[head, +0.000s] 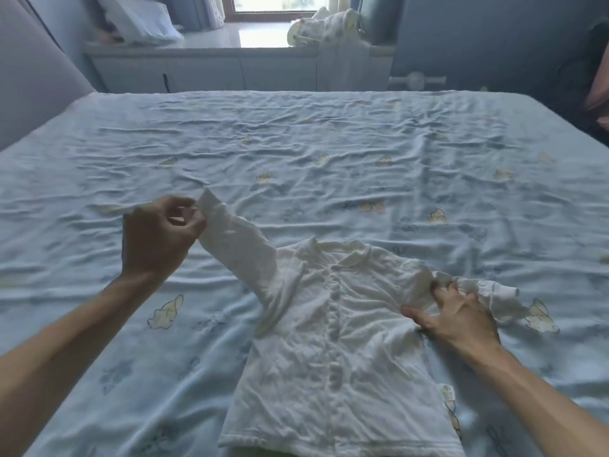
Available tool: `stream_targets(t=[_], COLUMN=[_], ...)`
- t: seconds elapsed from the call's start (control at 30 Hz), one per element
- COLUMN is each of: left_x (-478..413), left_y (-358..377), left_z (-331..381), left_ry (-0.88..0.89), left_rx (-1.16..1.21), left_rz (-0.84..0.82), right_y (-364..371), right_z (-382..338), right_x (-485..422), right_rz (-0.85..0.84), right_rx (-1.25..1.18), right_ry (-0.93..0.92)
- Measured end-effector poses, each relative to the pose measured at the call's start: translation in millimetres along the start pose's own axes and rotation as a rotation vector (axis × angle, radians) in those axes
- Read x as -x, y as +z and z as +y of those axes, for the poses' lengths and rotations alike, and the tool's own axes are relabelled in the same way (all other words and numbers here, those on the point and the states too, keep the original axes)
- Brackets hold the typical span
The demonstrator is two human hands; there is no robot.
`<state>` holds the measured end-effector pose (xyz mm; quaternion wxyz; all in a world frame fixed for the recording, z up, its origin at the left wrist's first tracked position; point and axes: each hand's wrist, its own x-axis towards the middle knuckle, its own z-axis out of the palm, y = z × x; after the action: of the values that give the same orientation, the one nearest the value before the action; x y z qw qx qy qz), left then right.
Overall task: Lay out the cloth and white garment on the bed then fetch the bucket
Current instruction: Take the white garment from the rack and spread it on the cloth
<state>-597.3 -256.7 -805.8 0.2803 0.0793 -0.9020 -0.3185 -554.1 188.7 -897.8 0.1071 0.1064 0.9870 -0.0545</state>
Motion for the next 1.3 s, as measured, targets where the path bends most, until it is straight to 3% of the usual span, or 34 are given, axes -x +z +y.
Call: stream_targets(t=[0.2,0.3,0.53,0.63,0.7,0.83,0.93,1.03,1.13,1.23,1.3], left_x=[39.6,65.1,66.5,57.5,54.2,65.7,73.1,75.5,85.6,94.8,95.7], left_y=[14.3,26.9,30.9,31.0,39.5,84.5,132.2,157.8,167.6,176.4,179.8], left_z=[-106.4,-138.3,-142.9,-113.3,-73.6,9.7,29.4,13.8,-5.1,-12.5,-15.4], left_ry=[-0.281,-0.331,-0.255,-0.053,0.110,0.385,0.345,0.186,0.170,0.233,0.242], left_rx=[-0.199,-0.268,-0.345,-0.392,-0.277,0.004,0.065,0.149,0.229,0.222,0.230], left_rz=[-0.075,-0.063,-0.063,-0.100,-0.236,-0.697,-0.834,-0.879,-0.838,-0.762,-0.753], right_y=[9.3,12.7,27.1,26.0,21.0,-15.3,-39.6,-38.7,-11.5,0.3,-1.7], right_z=[-0.6,-2.1,3.9,4.7,4.8,-6.9,-41.7,-95.7,-129.9,-135.9,-136.7], right_x=[-10.1,-13.0,-18.3,-18.7,-19.7,-18.7,-13.5,-16.5,-37.2,-55.6,-61.5], right_rz=[0.030,0.048,0.105,0.077,0.042,0.032,0.277,0.186,0.085,0.069,0.071], right_rx=[0.039,0.058,0.070,0.079,0.077,-0.028,-0.029,-0.133,-0.167,-0.025,-0.060], right_ry=[-0.015,-0.024,-0.039,-0.025,-0.023,-0.040,-0.352,-0.722,-0.707,-0.640,-0.606])
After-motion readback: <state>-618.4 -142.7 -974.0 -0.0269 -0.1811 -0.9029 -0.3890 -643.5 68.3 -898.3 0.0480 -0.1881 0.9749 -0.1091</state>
